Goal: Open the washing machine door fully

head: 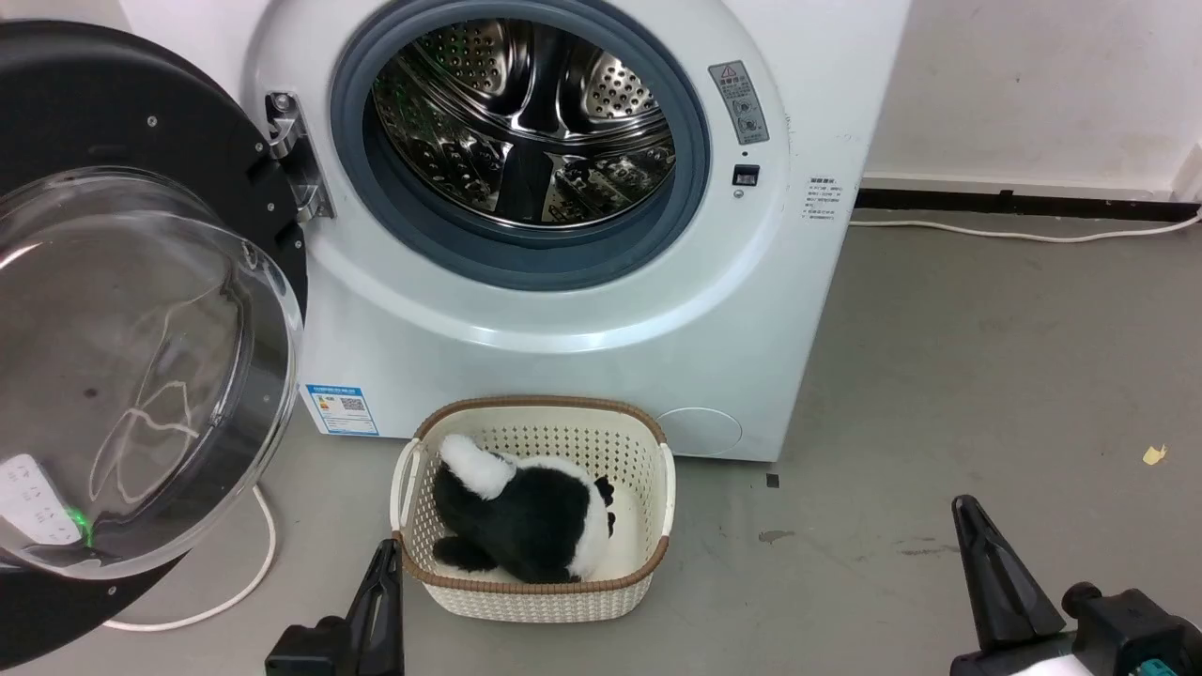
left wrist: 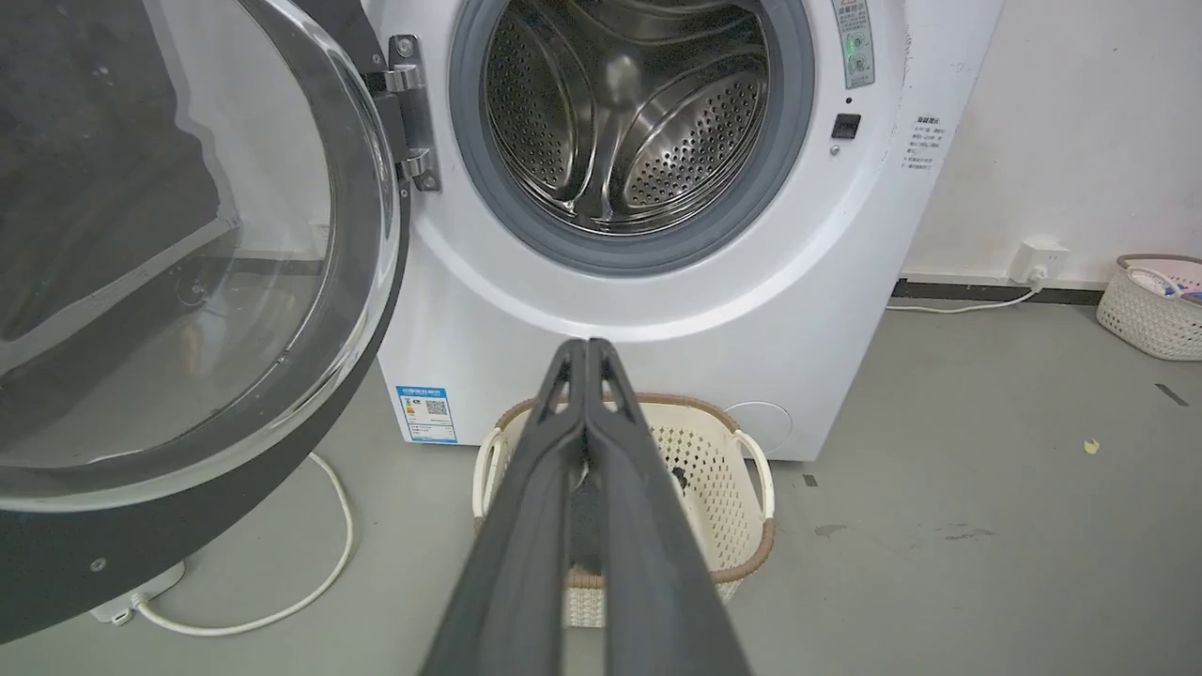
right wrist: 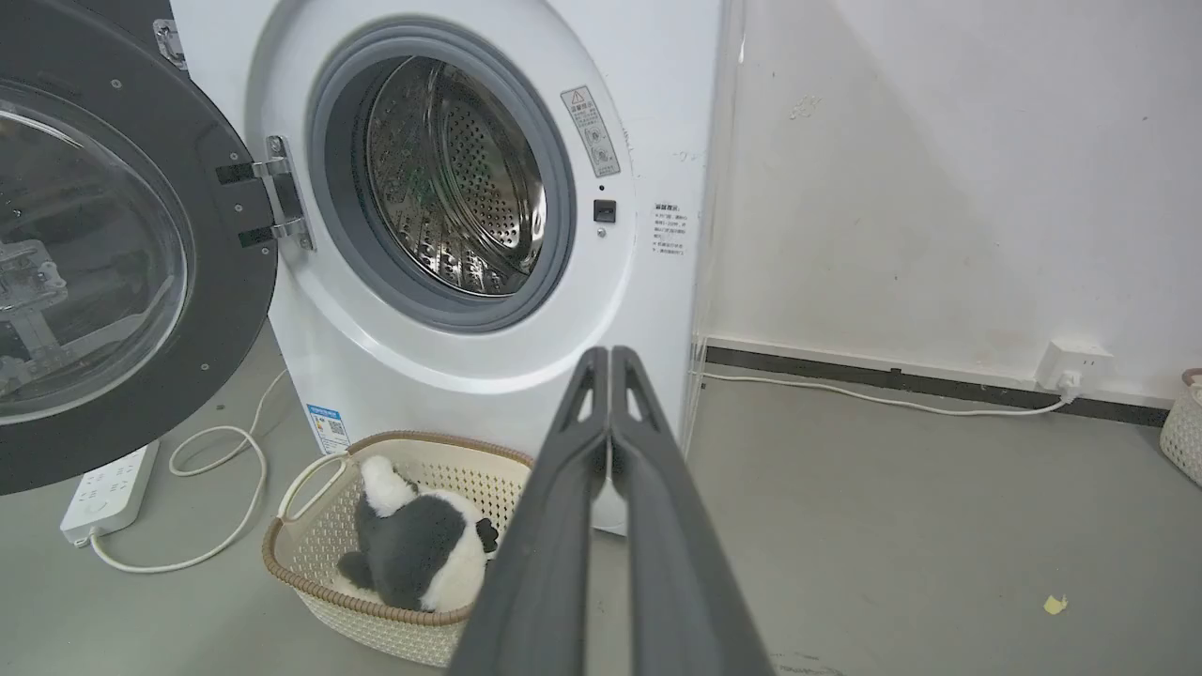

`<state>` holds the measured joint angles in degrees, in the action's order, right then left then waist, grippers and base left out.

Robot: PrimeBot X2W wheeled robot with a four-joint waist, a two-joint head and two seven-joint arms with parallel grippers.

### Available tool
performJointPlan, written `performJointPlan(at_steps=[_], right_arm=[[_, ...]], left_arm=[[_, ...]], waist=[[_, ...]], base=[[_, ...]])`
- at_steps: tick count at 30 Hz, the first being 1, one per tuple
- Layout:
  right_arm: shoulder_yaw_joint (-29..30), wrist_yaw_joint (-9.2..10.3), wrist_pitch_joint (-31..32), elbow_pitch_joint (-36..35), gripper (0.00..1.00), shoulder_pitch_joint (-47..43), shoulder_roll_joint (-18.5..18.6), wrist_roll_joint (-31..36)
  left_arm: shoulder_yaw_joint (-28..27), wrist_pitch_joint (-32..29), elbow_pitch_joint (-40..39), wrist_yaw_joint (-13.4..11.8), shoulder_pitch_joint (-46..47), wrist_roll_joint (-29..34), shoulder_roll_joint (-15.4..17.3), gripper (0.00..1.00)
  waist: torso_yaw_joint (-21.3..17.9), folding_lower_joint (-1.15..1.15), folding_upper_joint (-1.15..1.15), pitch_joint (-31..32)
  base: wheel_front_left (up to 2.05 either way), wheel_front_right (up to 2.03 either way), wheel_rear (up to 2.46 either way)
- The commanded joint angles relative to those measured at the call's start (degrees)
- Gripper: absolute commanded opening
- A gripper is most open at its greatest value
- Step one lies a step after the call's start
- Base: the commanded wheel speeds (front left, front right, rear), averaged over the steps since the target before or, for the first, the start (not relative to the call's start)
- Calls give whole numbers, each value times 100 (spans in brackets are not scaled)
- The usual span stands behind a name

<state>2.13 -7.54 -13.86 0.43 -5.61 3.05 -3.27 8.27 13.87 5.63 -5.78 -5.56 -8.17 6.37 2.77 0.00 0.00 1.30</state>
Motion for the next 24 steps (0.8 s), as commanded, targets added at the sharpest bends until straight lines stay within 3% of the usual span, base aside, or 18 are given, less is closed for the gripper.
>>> performJointPlan(at_steps=[1, 24], right_arm=[[-11, 0, 34, -3, 0, 42, -1, 25], [-49, 1, 292, -11, 0, 141, -4, 82]], left_arm=[[-41, -38, -31, 36, 43, 59, -12, 0], [-191, -296, -133, 140, 141, 204, -76, 0]], waist=[[-6, 0, 0, -2], [-57, 0, 0, -27]], base=[[0, 0, 0], [0, 0, 0]])
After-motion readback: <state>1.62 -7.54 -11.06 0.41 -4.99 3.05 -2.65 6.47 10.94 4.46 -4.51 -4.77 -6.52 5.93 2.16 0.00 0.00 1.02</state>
